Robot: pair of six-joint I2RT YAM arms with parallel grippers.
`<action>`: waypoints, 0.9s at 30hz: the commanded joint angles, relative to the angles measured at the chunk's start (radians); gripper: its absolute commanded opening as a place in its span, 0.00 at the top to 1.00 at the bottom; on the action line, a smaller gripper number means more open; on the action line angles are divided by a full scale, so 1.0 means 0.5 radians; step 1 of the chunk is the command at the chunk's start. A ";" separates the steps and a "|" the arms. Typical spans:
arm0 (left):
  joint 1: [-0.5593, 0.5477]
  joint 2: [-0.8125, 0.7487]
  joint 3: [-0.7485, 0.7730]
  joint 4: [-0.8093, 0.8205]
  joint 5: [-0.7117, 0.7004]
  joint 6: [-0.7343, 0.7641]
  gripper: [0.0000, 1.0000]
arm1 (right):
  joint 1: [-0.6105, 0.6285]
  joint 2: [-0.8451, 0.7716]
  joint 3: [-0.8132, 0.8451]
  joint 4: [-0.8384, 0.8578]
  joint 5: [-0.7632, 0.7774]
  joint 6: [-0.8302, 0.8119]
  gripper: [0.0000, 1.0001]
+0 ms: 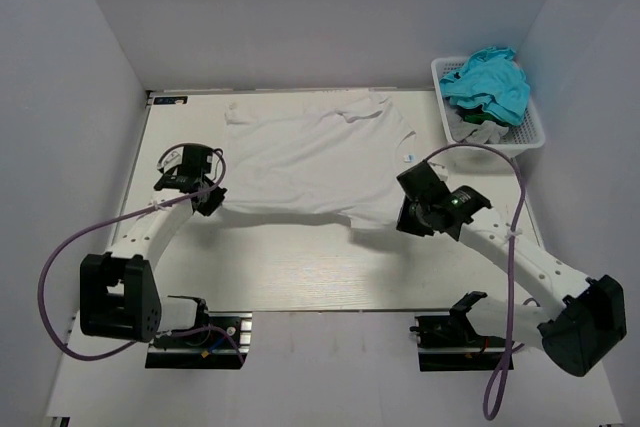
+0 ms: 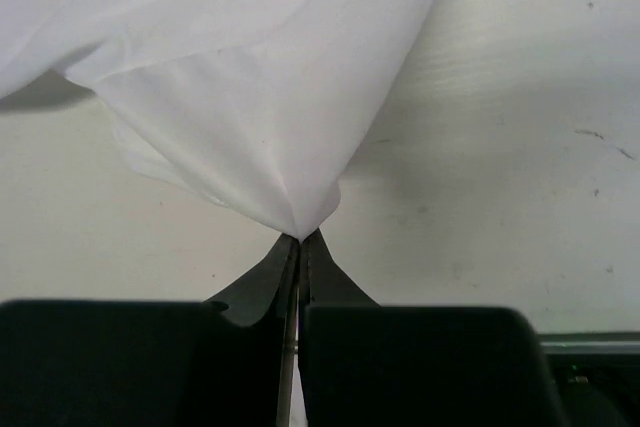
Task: Fold and stack the t-shirts
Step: Grap the side of the flattened tshirt closest away from the robot with both arms, then fold the flattened tshirt in 1/3 of the way
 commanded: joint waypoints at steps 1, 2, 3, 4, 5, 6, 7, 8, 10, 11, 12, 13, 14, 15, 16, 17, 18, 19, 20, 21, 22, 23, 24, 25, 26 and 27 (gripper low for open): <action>0.008 -0.094 0.068 -0.197 0.007 -0.023 1.00 | 0.000 -0.066 0.094 -0.391 0.104 0.093 1.00; 0.008 -0.095 0.068 -0.238 -0.020 -0.023 1.00 | -0.006 -0.099 0.100 -0.440 0.108 0.099 1.00; 0.008 -0.095 0.068 -0.271 -0.048 -0.044 1.00 | -0.007 -0.115 0.097 -0.495 0.123 0.093 1.00; 0.008 -0.113 0.068 -0.305 -0.048 -0.044 1.00 | -0.010 -0.145 0.091 -0.526 0.126 0.105 1.00; 0.008 -0.113 0.068 -0.351 -0.066 -0.044 1.00 | -0.019 -0.155 0.085 -0.584 0.141 0.127 1.00; 0.008 -0.113 0.044 -0.370 -0.067 -0.065 1.00 | -0.025 -0.182 0.079 -0.612 0.163 0.136 1.00; 0.008 -0.131 0.044 -0.370 -0.067 -0.066 1.00 | -0.025 -0.189 0.061 -0.646 0.163 0.151 1.00; 0.008 -0.131 0.020 -0.388 -0.042 -0.066 1.00 | -0.025 -0.195 0.051 -0.643 0.151 0.151 1.00; 0.008 -0.156 -0.036 -0.388 -0.012 -0.066 1.00 | -0.025 -0.210 -0.001 -0.546 0.068 0.133 1.00; 0.008 -0.177 -0.036 -0.358 0.019 -0.066 1.00 | -0.022 -0.219 -0.010 -0.514 0.019 0.115 1.00; -0.010 -0.196 -0.060 -0.358 0.019 -0.066 1.00 | -0.025 -0.225 -0.034 -0.487 -0.015 0.102 1.00; -0.010 -0.196 -0.060 -0.358 0.019 -0.066 1.00 | -0.022 -0.225 -0.041 -0.408 -0.018 0.087 1.00; -0.010 -0.196 -0.060 -0.358 0.019 -0.066 1.00 | -0.025 -0.213 -0.023 -0.392 -0.024 0.063 1.00; -0.010 -0.196 -0.060 -0.333 0.019 -0.047 1.00 | -0.025 -0.189 -0.013 -0.364 -0.018 0.032 1.00; -0.010 -0.196 -0.039 -0.315 0.038 -0.047 1.00 | -0.031 -0.152 -0.001 -0.333 -0.024 0.011 1.00; -0.010 -0.196 -0.039 -0.290 0.038 -0.020 1.00 | -0.028 -0.128 0.042 -0.297 -0.021 -0.008 1.00; -0.010 -0.196 -0.009 -0.269 0.059 -0.020 1.00 | -0.025 -0.082 0.060 -0.275 -0.021 -0.057 1.00; -0.010 -0.178 0.040 -0.269 0.059 -0.001 1.00 | -0.037 -0.030 0.082 -0.248 -0.003 -0.072 1.00; -0.010 -0.138 0.068 -0.269 0.059 -0.001 1.00 | -0.031 -0.005 0.155 -0.226 0.006 -0.100 1.00; -0.010 -0.116 0.117 -0.269 0.059 -0.001 1.00 | -0.049 0.053 0.186 -0.208 0.031 -0.112 1.00; -0.010 -0.095 0.139 -0.269 0.041 -0.001 1.00 | -0.056 0.075 0.232 -0.150 0.064 -0.118 1.00; 0.011 -0.070 0.157 -0.269 0.041 -0.001 1.00 | -0.062 0.087 0.287 -0.140 0.077 -0.137 1.00; 0.011 -0.022 0.191 -0.269 0.041 -0.001 1.00 | -0.095 0.127 0.339 -0.128 0.122 -0.149 1.00; 0.011 0.009 0.215 -0.269 0.041 -0.001 1.00 | -0.105 0.167 0.367 -0.115 0.171 -0.158 1.00; 0.011 0.073 0.280 -0.290 0.016 -0.019 1.00 | -0.132 0.192 0.422 -0.109 0.227 -0.183 1.00; 0.011 0.074 0.314 -0.290 0.016 -0.020 1.00 | -0.157 0.234 0.483 -0.109 0.227 -0.204 1.00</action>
